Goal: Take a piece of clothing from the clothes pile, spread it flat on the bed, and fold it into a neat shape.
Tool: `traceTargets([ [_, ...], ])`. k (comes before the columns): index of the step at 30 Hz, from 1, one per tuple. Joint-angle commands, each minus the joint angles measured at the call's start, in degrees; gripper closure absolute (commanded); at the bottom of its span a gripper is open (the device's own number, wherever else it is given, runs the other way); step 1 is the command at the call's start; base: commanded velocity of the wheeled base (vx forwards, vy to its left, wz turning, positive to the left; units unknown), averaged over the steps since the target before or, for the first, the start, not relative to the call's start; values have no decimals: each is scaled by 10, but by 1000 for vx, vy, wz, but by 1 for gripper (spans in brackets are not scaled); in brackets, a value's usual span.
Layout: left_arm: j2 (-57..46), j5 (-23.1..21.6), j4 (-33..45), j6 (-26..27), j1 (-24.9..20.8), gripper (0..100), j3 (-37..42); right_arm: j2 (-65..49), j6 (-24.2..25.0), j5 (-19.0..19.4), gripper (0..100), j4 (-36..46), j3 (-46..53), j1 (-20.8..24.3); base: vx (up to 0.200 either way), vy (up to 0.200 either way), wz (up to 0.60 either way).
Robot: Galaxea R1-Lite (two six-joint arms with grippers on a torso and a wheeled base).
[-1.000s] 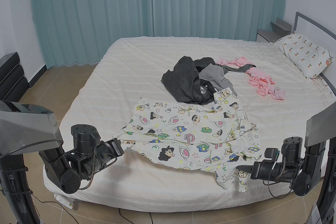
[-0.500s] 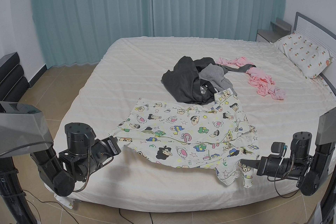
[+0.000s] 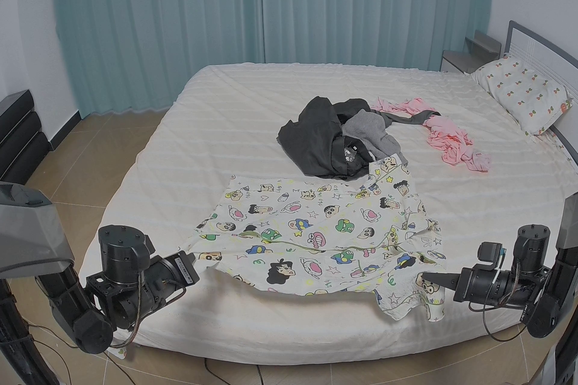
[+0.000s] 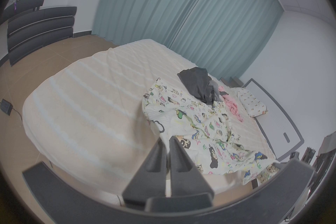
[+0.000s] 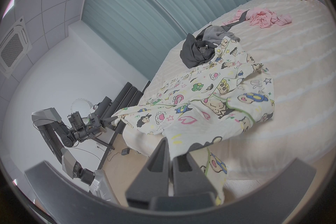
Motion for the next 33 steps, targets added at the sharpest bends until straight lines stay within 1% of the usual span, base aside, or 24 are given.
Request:
traceTargets([
  [1, 0, 1, 0, 0, -10, 100, 28, -6, 1, 0, 100, -2, 9, -10, 0, 0, 0],
  [3, 4, 1, 0, -1, -20, 100, 46, -9, 0, 1, 100, 8, 9, -16, 0, 0, 0],
  [7, 17, 1, 0, -1, -21, 100, 53, -22, -7, 4, 100, 57, 9, -20, 0, 0, 0],
  [11, 45, 1, -1, 0, -20, 100, 53, -34, -8, 26, 100, 86, 10, -21, 0, 0, 0],
  [12, 53, 0, -1, 0, -20, 100, 46, -32, -7, 33, 100, 81, 10, -23, 0, 0, 0],
  [16, 55, -1, -1, -1, -17, 100, 19, -28, 0, 36, 100, 66, 4, -26, 0, 0, 0],
  [22, 69, 0, 12, -2, -3, 100, -69, 5, 9, 33, 100, 21, -11, -39, 0, 0, 0],
  [24, 69, 1, 36, -2, 4, 100, -98, 18, 12, 29, 100, 7, -20, -44, 0, 0, 0],
  [26, 68, 1, 108, -5, 16, 100, -155, 36, 24, 28, 100, -5, -36, -48, 0, 0, 0],
  [27, 68, 1, 112, -6, 17, 100, -158, 37, 25, 28, 100, -5, -37, -48, 0, 0, 0],
  [28, 71, 1, 167, -18, 26, 100, -202, 48, 28, 27, 100, -5, -54, -49, 0, 0, 0],
  [29, 73, 2, 197, -30, 30, 100, -228, 55, 29, 26, 100, -5, -65, -50, 0, 0, 0],
  [30, 75, 1, 210, -35, 32, 100, -239, 57, 30, 26, 100, -5, -69, -50, 0, 0, 0],
  [31, 81, 2, 255, -53, 40, 100, -282, 69, 33, 22, 100, -5, -86, -52, 0, 0, 0],
  [33, 91, 1, 305, -65, 49, 100, -325, 85, 33, 15, 100, -4, -107, -54, 0, 0, 0],
])
